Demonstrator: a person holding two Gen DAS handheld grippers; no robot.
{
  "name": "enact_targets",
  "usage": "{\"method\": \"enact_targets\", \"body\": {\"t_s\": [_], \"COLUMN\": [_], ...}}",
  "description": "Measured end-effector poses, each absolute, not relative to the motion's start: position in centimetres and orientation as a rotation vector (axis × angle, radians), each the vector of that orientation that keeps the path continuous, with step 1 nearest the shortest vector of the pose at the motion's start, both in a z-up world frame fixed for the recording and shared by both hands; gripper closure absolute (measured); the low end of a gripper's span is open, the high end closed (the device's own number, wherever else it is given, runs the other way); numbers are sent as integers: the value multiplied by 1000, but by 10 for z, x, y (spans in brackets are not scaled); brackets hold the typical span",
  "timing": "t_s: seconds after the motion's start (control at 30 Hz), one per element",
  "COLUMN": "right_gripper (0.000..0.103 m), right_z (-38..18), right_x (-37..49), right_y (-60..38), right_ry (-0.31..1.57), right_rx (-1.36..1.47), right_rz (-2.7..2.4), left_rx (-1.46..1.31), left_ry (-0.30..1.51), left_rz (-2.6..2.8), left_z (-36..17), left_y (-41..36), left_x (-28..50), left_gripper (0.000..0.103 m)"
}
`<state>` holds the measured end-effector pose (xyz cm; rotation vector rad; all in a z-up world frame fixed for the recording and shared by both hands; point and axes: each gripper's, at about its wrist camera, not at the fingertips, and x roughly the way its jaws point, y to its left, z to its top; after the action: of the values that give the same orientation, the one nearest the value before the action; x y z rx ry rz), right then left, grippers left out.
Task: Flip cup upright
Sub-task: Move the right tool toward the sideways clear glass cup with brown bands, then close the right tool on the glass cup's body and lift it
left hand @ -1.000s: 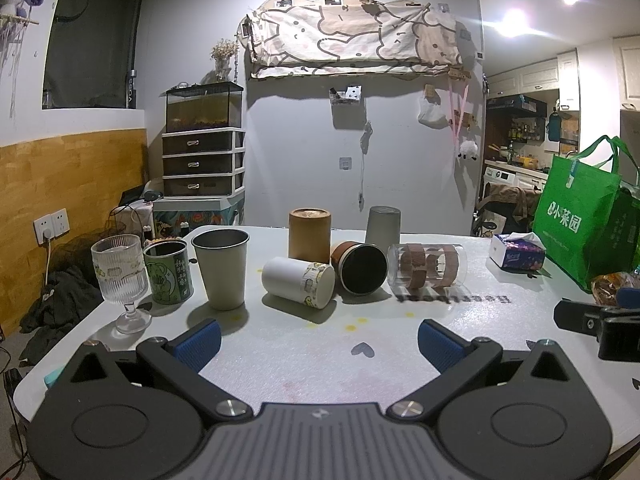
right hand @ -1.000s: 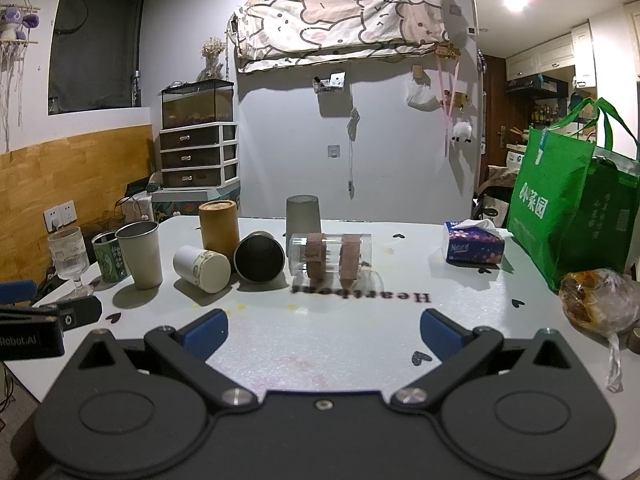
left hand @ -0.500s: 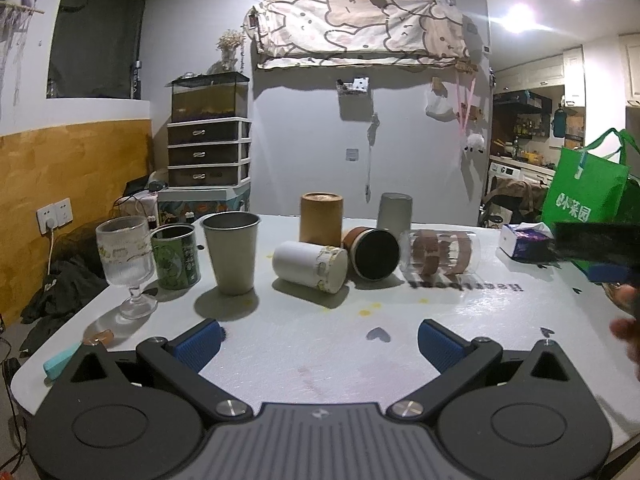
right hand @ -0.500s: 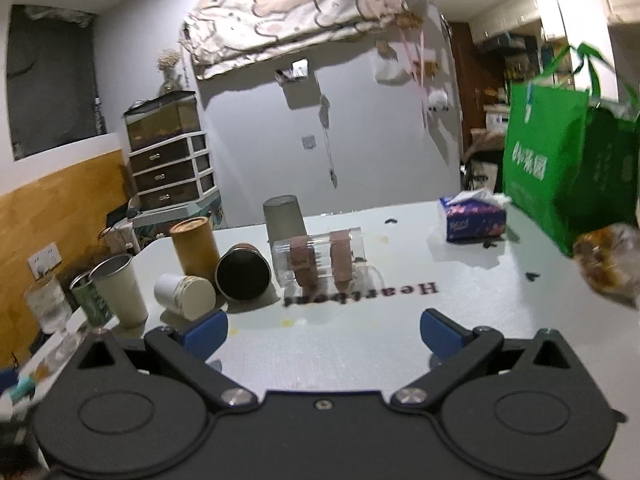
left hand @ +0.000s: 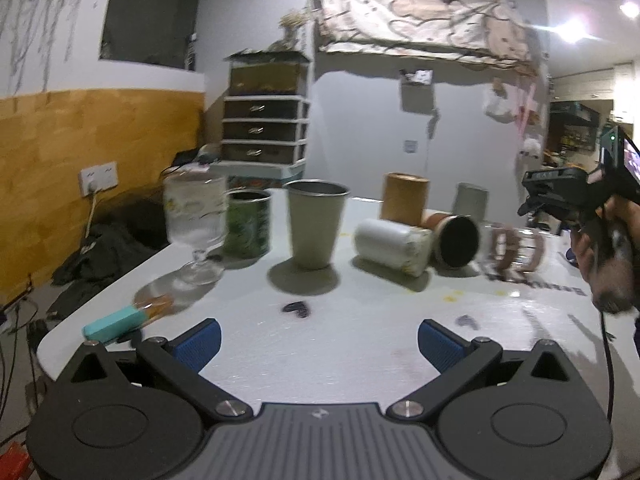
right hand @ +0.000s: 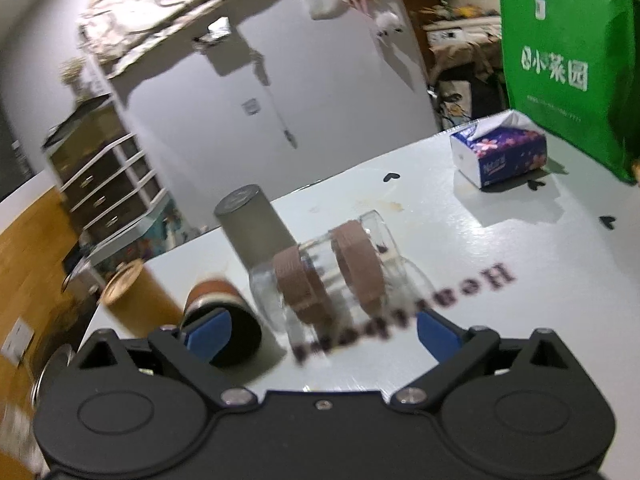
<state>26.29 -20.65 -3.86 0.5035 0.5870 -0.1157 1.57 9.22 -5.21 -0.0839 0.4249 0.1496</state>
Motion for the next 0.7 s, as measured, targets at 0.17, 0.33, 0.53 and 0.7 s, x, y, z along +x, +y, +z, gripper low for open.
{"method": "enact_targets", "body": {"t_s": [0.17, 0.33, 0.53, 0.7], "right_gripper": [14, 21, 18, 16], "right_z": [-57, -73, -92, -96], "right_x": [308, 335, 350, 368], "right_y": [-202, -201, -196, -191], "right_ry": [629, 641, 630, 673], "right_rx": [725, 921, 1165, 1172], "right_rz": [-239, -361, -516, -549], "left_rx": [-117, -142, -152, -159], "left_ry": [453, 490, 522, 538], "left_rz": [197, 236, 275, 293], "left_z": [-60, -69, -74, -75], "left_y": [117, 136, 153, 161], "left_x": [23, 31, 40, 46], "left_gripper": [0, 0, 0, 0]}}
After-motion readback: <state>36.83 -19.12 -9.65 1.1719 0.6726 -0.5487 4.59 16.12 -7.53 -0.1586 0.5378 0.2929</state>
